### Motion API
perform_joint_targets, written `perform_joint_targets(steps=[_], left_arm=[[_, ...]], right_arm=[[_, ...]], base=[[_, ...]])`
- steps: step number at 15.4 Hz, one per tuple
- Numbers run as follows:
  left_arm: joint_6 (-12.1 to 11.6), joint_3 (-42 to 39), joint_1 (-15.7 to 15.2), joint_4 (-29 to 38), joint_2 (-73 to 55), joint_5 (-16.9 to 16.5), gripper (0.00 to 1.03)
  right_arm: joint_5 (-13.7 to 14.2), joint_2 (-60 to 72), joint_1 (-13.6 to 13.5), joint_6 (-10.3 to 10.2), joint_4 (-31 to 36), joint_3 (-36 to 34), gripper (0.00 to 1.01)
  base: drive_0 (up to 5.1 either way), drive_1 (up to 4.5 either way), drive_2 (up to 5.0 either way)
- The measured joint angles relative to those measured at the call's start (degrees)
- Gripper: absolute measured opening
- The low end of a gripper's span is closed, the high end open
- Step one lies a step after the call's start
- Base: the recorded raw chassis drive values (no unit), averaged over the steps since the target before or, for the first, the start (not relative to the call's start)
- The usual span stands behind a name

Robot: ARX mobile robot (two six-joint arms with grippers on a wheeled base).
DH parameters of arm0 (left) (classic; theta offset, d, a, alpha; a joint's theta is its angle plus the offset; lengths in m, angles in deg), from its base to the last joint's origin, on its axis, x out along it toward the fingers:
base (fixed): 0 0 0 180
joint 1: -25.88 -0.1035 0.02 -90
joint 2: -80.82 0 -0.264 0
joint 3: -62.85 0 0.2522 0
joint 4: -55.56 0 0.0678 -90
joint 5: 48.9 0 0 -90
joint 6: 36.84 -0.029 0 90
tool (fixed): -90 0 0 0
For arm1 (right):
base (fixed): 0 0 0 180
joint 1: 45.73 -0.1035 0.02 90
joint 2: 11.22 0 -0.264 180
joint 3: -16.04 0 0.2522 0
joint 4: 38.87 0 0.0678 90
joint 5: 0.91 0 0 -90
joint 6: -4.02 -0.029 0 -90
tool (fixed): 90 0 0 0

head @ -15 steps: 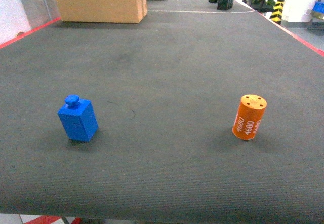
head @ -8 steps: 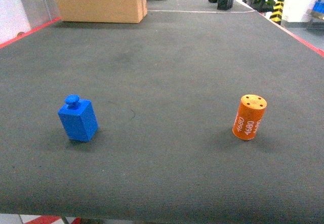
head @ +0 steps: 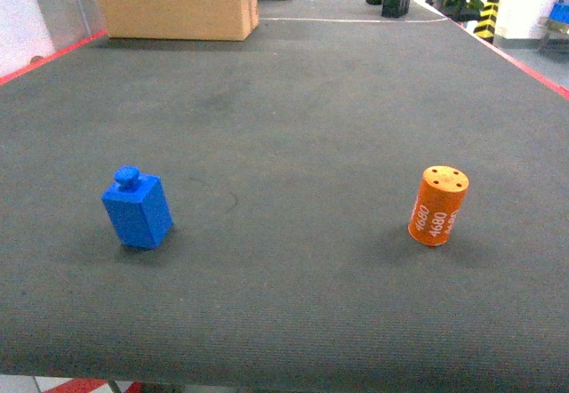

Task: Sort blue parts and orange caps into right shelf containers

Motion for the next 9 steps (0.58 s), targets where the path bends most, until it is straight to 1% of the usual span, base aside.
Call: perform_joint_targets(steps=[9], left_arm=[[0.0,0.0,0.0,0.0,0.0,0.0,0.98]], right_arm=[[0.0,0.0,0.0,0.0,0.0,0.0,0.98]], base=[[0.0,0.0,0.0]])
